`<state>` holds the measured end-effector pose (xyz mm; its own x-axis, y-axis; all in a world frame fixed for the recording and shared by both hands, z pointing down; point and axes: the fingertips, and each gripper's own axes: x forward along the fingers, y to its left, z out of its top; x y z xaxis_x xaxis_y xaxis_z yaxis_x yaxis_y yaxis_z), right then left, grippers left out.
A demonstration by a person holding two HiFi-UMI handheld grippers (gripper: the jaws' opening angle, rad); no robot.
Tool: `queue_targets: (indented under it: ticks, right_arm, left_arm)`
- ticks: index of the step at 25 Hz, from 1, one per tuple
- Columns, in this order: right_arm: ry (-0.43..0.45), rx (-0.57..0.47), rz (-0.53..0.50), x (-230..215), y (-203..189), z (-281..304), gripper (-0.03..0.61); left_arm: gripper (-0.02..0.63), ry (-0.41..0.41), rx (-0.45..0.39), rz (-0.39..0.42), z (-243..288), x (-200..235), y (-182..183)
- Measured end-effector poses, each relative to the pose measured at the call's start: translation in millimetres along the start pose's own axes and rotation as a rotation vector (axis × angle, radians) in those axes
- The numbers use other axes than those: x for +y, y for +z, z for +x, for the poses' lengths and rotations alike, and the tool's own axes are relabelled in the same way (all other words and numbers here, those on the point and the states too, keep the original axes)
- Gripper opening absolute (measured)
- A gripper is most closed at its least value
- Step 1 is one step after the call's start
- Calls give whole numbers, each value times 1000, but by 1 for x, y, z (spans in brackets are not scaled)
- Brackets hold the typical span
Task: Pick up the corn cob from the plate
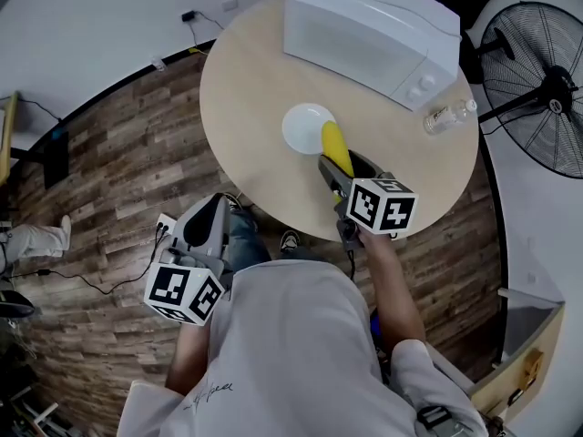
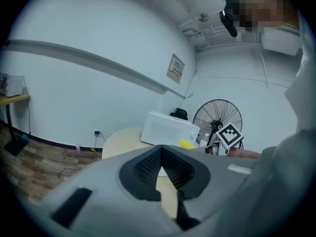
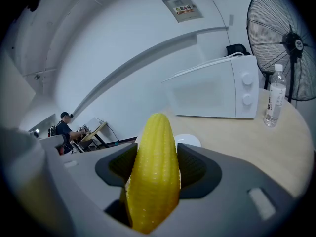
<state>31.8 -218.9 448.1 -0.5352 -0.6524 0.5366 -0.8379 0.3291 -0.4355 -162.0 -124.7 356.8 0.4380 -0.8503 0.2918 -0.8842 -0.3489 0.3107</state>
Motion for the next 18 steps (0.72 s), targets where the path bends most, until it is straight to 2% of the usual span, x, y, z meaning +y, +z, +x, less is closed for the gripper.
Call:
queue_targets:
  ticks: [18]
  right_arm:
    - [23, -77, -33, 16, 10, -43, 267]
  left_arm:
    - [-9, 7, 10, -1, 6, -1, -3]
